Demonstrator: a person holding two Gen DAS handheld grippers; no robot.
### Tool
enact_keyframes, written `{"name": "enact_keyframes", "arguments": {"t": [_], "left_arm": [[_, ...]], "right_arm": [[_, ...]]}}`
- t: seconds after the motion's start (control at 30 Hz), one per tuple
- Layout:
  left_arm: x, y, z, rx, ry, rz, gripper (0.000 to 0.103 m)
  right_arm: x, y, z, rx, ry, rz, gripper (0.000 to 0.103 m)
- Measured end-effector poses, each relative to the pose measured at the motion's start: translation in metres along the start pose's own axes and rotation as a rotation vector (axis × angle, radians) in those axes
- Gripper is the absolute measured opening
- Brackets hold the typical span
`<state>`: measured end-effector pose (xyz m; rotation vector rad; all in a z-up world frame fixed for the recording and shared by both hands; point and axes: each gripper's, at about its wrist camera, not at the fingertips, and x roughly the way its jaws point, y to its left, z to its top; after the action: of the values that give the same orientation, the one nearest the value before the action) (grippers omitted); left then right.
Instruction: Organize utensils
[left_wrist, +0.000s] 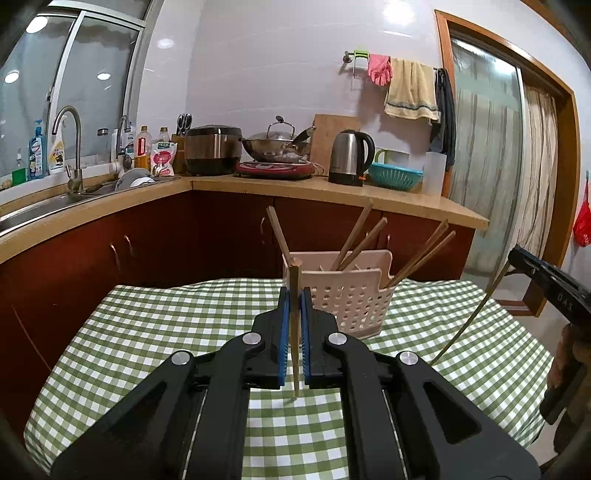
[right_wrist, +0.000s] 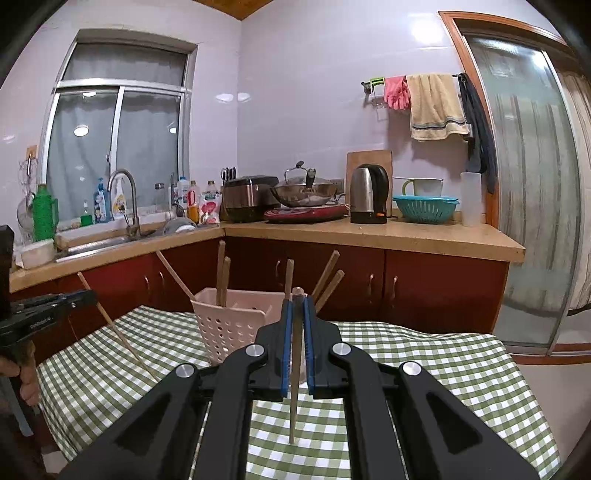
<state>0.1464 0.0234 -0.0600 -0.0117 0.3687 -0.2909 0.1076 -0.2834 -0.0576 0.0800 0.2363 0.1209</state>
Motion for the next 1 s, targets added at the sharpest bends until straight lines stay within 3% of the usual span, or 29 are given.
{"name": "enact_keyframes", "arguments": {"t": [0.67,1.0], "left_arm": [[-0.022,-0.018,0.091,0.063,-0.212,-0.064,0.006],[0.006,-0.012,0.118,0.049,-0.247,-0.054,0.006]], "right_arm": [[-0.008,0.004,0.082,0.038,-0.221,0.105,0.007],[0.018,0.007,0.108,0.037,-0.283,0.126,0.007]]}}
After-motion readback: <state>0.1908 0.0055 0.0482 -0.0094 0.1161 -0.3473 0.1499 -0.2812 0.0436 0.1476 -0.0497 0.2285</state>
